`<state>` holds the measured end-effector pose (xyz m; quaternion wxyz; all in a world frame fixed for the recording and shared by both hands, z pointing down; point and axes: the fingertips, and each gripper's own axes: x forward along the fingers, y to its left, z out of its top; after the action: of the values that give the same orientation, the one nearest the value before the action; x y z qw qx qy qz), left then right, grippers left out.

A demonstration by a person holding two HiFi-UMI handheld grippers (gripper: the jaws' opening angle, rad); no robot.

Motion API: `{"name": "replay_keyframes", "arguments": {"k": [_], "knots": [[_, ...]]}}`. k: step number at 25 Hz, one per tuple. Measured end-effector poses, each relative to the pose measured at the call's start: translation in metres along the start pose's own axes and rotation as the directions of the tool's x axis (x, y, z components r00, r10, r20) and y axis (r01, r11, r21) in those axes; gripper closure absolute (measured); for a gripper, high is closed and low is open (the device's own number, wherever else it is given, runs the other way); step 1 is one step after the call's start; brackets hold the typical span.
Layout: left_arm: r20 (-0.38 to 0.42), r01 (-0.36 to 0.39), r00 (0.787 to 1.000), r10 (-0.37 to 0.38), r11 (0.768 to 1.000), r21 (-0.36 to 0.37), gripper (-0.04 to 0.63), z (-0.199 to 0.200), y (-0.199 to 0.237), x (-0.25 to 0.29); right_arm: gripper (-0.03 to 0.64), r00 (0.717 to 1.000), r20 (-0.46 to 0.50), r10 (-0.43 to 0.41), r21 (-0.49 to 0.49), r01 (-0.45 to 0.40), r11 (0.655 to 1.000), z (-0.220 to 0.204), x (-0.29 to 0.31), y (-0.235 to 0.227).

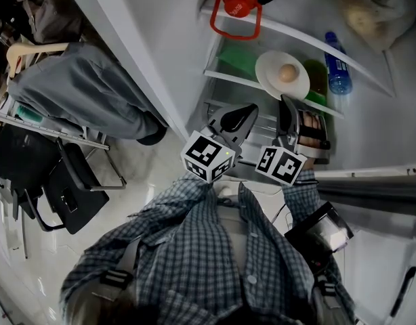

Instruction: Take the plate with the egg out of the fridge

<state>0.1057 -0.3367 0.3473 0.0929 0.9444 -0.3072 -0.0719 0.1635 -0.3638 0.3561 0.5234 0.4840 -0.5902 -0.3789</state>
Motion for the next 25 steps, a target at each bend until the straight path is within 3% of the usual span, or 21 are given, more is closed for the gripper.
{"name": "replay_keyframes", "arguments": {"k": [3, 7, 10, 13, 15, 19, 22, 25], "knots": [[0.009, 0.012, 1.0, -0.012, 1.0, -0.009, 0.588, 0.002, -0.002, 0.003, 0.592, 1.0, 0.003, -0.008, 0.011, 0.008, 1.0, 0.001, -0.004, 0.0], [0.033, 0.04, 0.999, -0.038, 0.996, -0.079, 0.588, 0.005, -0.004, 0.006, 0.592, 1.0, 0.009, -0.01, 0.031, 0.009, 0.999, 0.004, -0.011, 0.0], [0.064, 0.071, 0.996, -0.061, 0.981, -0.18, 0.588, 0.008, -0.005, 0.009, 0.592, 1.0, 0.01, -0.016, 0.02, 0.016, 1.0, 0.005, -0.017, 0.0], [0.071, 0.104, 0.994, -0.085, 0.943, -0.316, 0.588, 0.005, -0.005, 0.012, 0.592, 1.0, 0.011, -0.024, 0.022, 0.024, 0.999, 0.007, -0.022, 0.002], [0.089, 0.129, 0.991, -0.101, 0.897, -0.422, 0.589, 0.004, -0.005, 0.014, 0.592, 1.0, 0.011, -0.028, 0.031, 0.028, 0.999, 0.007, -0.025, 0.002], [0.167, 0.182, 0.981, -0.098, 0.761, -0.623, 0.588, 0.003, -0.001, 0.015, 0.592, 0.999, 0.012, -0.032, 0.032, 0.032, 0.999, 0.007, -0.029, 0.002], [0.192, 0.201, 0.977, -0.089, 0.675, -0.71, 0.586, 0.001, 0.0, 0.015, 0.592, 0.999, 0.012, -0.034, 0.03, 0.033, 0.999, 0.007, -0.03, 0.002], [0.234, 0.236, 0.969, -0.078, 0.576, -0.783, 0.584, 0.001, -0.002, 0.015, 0.592, 0.999, 0.012, -0.032, 0.026, 0.032, 0.999, 0.006, -0.031, 0.002]]}}
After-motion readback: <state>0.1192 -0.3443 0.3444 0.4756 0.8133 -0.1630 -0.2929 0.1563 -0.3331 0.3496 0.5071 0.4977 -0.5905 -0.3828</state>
